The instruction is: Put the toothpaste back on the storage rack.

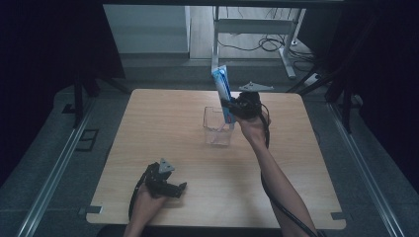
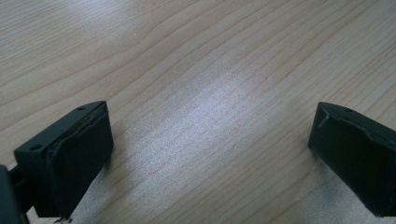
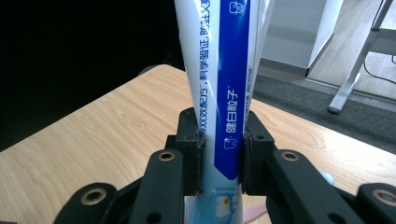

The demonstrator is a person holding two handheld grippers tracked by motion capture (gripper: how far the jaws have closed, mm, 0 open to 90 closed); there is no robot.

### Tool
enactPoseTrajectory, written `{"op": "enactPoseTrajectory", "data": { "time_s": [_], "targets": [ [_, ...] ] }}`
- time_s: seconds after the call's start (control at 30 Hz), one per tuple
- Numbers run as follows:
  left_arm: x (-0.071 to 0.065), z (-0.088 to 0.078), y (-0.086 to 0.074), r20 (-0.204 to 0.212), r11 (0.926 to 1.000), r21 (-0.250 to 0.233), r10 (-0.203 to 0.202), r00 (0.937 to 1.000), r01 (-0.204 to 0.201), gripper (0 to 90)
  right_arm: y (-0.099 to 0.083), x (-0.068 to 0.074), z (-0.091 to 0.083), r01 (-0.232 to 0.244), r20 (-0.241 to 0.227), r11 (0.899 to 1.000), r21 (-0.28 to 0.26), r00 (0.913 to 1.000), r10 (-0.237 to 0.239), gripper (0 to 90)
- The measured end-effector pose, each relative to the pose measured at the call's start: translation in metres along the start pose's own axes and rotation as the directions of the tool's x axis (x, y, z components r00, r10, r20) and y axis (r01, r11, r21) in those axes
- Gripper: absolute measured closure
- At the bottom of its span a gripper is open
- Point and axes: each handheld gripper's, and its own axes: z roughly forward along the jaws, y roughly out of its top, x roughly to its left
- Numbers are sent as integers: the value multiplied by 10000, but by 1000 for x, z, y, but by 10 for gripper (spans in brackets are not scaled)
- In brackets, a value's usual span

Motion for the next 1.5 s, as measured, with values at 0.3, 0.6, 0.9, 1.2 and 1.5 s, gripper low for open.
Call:
{"op": "enactPoseTrajectory", "data": {
  "time_s": [0.3, 0.6, 0.9, 1.2, 1.5],
  "targets": [
    [0, 0, 0, 10, 10000, 7, 16, 10000, -16, 3, -3, -3, 12, -32, 93, 10000, -53, 10000, 32, 728],
    [0, 0, 0, 11, 10000, 10, 14, 10000, -14, 3, -10, -5, 23, 49, 136, 10000, -49, 9999, -49, 727],
    [0, 0, 0, 11, 10000, 10, 11, 10000, -11, 3, -18, -7, 30, 215, 293, 9997, -75, 9993, -213, 726],
    [0, 0, 0, 9, 10000, 7, 10, 10000, -10, 3, -28, -7, 37, 369, 327, 9993, 37, 9988, -370, 725],
    [0, 0, 0, 10, 10000, 13, 15, 10000, -15, 3, -40, -6, 44, 448, 291, 9988, 196, 9985, -454, 723]
  ]
}}
